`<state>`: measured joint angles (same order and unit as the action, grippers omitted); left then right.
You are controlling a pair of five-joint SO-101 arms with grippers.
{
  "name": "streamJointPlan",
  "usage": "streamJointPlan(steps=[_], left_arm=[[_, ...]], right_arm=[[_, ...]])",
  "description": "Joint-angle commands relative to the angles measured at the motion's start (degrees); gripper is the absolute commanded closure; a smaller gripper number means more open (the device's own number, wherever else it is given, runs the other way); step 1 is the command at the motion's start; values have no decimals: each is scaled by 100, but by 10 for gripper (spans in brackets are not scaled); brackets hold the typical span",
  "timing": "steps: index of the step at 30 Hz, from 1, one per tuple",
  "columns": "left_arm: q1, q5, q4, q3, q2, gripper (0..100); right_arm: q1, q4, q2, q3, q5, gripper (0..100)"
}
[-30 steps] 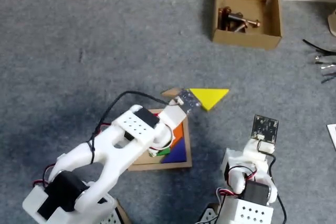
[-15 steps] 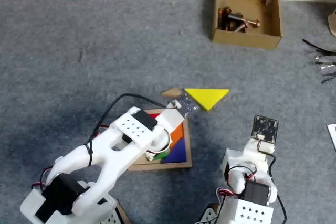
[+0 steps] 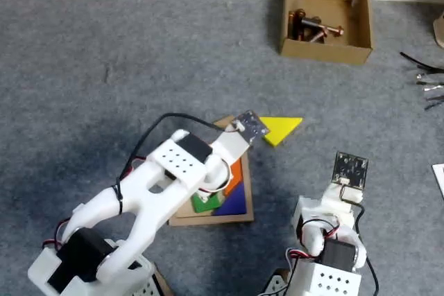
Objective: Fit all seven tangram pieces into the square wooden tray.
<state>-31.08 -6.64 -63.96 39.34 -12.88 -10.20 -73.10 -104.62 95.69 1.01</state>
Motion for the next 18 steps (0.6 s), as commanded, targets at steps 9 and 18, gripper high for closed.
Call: streamJointPlan(steps=[9, 18], left_arm=[[585, 35, -79, 57, -145, 990], [725, 18, 563, 655, -145, 989]], right_arm=[[-57, 154, -66, 655, -53, 994], [-57, 154, -66, 655, -53, 994]])
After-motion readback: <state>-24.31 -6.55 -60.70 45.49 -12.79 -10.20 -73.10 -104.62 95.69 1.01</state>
